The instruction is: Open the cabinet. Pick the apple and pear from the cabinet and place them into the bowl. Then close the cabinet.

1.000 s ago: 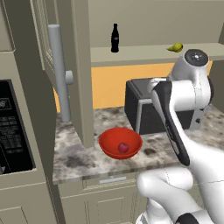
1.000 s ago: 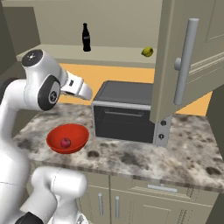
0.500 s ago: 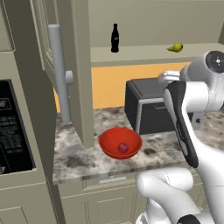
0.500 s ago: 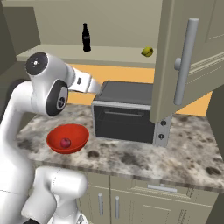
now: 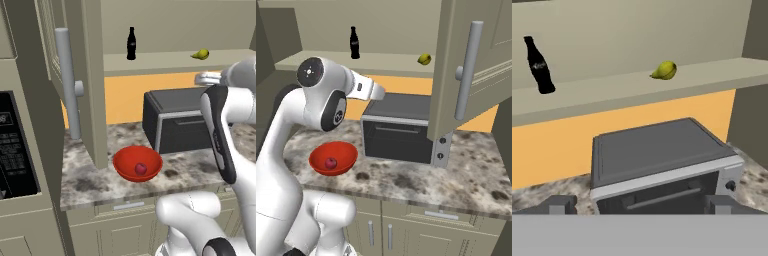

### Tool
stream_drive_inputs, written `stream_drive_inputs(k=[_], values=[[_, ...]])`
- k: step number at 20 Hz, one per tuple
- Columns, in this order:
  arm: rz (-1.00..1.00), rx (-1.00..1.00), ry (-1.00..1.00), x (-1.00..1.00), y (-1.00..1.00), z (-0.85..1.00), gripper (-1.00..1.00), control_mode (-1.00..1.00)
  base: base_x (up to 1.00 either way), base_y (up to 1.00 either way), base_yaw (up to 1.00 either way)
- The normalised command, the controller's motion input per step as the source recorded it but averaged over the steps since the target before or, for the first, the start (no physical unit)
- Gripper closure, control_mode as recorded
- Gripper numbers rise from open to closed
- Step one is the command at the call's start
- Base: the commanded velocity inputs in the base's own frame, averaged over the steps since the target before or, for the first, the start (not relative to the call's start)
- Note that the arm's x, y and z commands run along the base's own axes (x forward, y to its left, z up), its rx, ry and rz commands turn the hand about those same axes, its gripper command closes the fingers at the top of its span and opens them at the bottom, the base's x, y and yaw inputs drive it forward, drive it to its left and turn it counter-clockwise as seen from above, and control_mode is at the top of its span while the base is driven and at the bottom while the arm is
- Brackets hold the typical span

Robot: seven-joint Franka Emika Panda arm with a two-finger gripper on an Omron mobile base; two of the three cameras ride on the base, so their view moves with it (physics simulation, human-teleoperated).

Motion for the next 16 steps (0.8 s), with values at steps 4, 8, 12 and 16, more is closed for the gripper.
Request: stream_drive_inputs(k=[4, 8, 12, 16], values=[[0.0, 0.0, 0.0, 0.11, -0.27, 0.18, -1.0, -1.0, 0.0, 0.0, 0.0], [0.0, 0.0, 0.0, 0.25, -0.27, 0.03, -1.0, -1.0, 0.0, 0.0, 0.0], [0.0, 0.0, 0.0, 0.42, -0.23, 0.0, -1.0, -1.0, 0.0, 0.0, 0.0], [0.0, 0.0, 0.0, 0.42, -0.03, 0.02, -1.0, -1.0, 0.0, 0.0, 0.0]])
